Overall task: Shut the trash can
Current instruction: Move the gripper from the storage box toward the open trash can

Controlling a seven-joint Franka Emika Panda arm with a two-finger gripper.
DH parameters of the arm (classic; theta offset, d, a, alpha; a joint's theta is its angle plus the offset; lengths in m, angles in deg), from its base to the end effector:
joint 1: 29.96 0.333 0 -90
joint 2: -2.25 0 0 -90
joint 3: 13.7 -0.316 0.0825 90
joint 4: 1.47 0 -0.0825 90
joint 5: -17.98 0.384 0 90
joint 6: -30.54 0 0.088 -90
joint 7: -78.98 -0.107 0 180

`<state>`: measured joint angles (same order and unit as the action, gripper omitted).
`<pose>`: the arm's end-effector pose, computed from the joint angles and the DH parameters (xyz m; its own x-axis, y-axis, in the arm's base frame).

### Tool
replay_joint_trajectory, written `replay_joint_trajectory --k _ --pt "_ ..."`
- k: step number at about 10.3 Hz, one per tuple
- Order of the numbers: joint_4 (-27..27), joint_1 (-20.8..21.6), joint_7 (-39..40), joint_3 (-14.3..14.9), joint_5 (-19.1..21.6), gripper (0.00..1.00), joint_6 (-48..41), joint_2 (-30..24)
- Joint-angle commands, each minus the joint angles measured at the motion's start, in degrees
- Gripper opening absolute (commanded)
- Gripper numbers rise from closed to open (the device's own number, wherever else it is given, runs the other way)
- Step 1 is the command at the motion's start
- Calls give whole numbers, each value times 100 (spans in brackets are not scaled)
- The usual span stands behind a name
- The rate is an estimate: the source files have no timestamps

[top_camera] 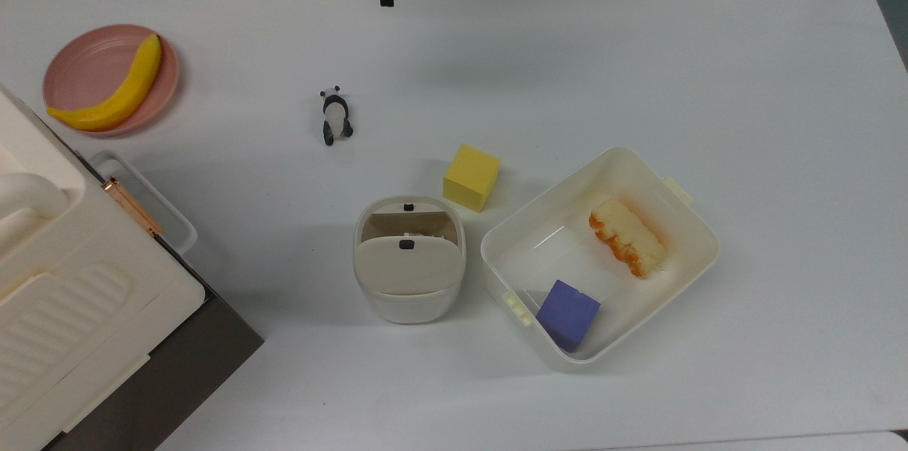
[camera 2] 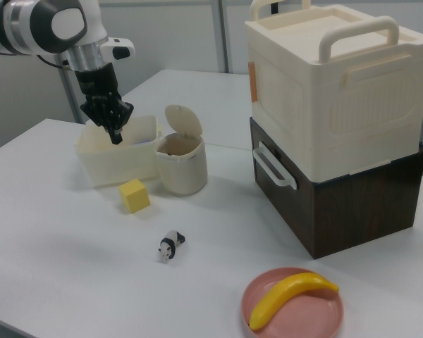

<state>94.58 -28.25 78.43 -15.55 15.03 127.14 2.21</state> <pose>0.5611 0.0300 0.5849 0.9982 0.0584 0.0106 0.0578 -0.9970 0.0511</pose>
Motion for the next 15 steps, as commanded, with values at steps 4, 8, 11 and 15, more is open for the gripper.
replay_joint_trajectory --k 4,8,11,15 --pt "-648 5 99 9 118 0 410 460" --pt "-956 22 11 9 136 0 1543 873" --pt "-983 -4 2 9 127 0 2894 1128" --pt "-1290 13 10 18 110 0 4171 1699"
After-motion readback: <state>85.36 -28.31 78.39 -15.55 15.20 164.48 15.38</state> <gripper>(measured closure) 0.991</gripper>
